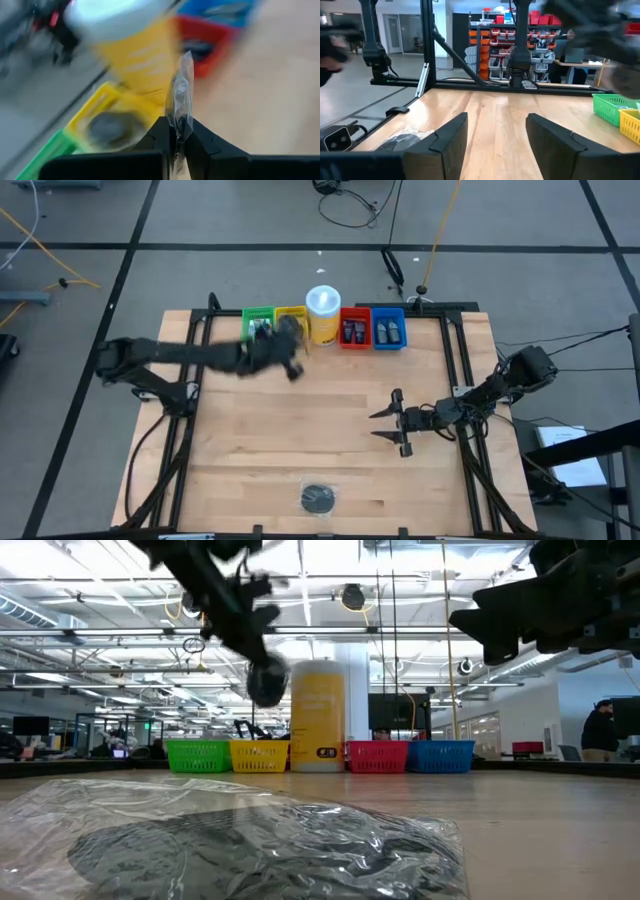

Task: Pick & Place Travel size toiletries
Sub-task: Put the black hairbrush into the yellow basket

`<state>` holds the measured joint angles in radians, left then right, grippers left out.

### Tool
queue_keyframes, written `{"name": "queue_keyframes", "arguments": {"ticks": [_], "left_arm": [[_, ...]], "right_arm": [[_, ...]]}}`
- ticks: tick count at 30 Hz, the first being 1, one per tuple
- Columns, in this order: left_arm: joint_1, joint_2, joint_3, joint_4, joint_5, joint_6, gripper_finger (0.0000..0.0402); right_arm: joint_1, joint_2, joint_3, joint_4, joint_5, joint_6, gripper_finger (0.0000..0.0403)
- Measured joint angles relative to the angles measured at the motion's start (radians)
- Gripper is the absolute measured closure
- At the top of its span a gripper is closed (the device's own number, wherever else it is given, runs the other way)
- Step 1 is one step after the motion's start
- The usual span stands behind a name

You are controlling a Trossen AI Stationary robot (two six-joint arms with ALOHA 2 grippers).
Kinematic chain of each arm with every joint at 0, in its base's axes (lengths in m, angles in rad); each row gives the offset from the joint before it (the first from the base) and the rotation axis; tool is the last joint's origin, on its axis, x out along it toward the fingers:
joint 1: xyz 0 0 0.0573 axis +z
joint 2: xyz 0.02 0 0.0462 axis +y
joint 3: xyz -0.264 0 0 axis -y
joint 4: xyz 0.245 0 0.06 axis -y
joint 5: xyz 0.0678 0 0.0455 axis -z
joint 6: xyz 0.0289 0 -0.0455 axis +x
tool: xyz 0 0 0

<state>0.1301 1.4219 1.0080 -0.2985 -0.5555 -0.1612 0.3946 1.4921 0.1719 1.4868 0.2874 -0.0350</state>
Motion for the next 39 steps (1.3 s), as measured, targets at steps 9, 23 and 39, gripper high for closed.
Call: {"name": "queue_keyframes", "arguments": {"ticks": [9, 23, 39], "left_arm": [[0.540, 0.119, 0.000, 0.053, 0.450, -0.062, 0.0392], [0.662, 0.310, 0.000, 0.176, 0.741, -0.110, 0.0351], [0.617, 0.107, 0.000, 0.057, 0.573, -0.120, 0.0223]], "right_arm": [[0.000, 0.000, 0.000, -0.002, 0.000, 0.000, 0.0213], [-0.003, 0.000, 0.000, -0.002, 0.001, -0.022, 0.0217], [-0.003, 0.000, 0.000, -0.003, 0.000, -0.014, 0.0218]]}}
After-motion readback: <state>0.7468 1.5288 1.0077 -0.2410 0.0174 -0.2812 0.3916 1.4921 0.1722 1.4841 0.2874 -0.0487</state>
